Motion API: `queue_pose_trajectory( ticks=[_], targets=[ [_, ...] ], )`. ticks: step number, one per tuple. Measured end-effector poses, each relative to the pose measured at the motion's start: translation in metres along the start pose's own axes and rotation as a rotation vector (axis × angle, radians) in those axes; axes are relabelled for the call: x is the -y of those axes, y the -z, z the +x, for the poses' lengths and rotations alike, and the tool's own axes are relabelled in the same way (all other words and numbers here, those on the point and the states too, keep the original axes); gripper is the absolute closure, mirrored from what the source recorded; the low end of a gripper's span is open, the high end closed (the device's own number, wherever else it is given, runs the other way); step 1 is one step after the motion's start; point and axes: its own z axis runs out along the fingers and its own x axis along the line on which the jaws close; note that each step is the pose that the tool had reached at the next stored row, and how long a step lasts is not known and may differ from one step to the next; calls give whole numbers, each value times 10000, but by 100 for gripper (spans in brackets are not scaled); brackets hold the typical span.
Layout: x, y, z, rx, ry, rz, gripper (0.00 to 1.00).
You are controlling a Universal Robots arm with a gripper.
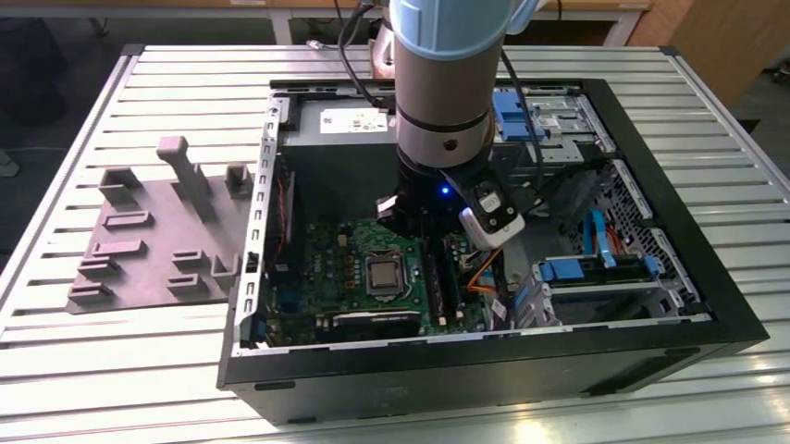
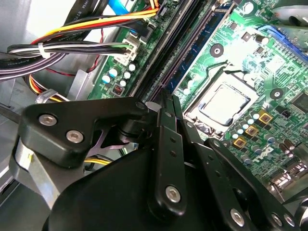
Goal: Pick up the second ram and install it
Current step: 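Insert the second ram into the second slot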
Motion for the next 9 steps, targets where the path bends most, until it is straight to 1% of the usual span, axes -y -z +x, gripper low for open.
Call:
queue_pose_trajectory(
  ticks=[9],
  targets=[
    [0, 0, 0, 0, -2, 3, 88]
  ],
)
